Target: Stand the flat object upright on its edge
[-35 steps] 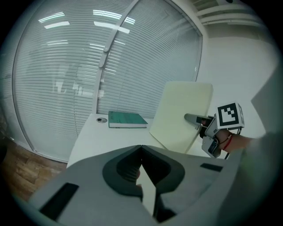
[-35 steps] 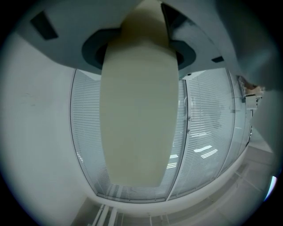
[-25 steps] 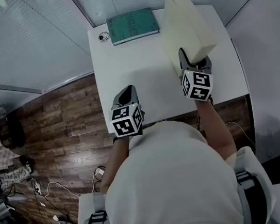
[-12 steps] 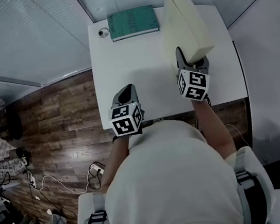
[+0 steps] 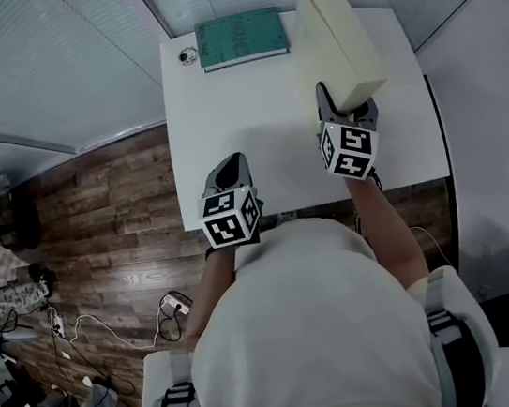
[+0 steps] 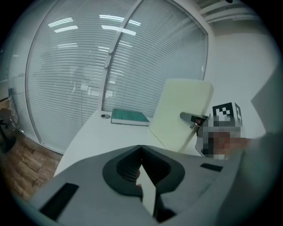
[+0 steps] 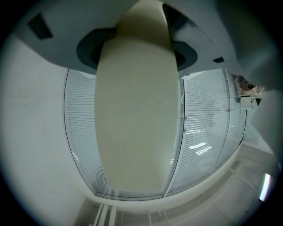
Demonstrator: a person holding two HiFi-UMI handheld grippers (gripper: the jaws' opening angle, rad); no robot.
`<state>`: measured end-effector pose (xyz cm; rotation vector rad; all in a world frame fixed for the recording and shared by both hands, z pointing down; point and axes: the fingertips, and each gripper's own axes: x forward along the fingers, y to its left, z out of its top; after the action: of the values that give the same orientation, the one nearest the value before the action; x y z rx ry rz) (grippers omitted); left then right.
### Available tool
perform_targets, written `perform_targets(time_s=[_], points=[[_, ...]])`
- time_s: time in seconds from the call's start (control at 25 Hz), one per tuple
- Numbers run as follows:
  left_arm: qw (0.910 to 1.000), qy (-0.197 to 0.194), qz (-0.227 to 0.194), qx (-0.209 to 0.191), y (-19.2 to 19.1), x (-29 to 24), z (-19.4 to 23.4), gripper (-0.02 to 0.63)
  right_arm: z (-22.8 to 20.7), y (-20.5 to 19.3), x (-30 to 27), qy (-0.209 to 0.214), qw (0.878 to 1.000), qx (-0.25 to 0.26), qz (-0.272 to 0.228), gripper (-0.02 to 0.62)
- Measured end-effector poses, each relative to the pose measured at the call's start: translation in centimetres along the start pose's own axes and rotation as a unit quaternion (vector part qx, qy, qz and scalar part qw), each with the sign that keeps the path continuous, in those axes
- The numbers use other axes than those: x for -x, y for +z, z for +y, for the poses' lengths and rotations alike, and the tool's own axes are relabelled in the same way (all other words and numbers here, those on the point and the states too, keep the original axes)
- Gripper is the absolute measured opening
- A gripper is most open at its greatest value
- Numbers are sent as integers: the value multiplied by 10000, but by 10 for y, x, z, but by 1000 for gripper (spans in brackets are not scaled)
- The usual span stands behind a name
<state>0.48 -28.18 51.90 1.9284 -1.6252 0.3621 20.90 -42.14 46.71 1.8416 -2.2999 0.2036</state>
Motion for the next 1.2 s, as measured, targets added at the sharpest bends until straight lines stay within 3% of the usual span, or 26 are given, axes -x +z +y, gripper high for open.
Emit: perform_targets(time_s=[0.64, 1.2], points=[[10000, -52, -30, 6, -7, 9, -7, 20, 6, 1, 10, 307, 9995, -27, 26, 365], [9996, -275, 23, -89, -11, 33, 12, 20, 11, -4, 41, -154, 9996, -177, 155, 367]])
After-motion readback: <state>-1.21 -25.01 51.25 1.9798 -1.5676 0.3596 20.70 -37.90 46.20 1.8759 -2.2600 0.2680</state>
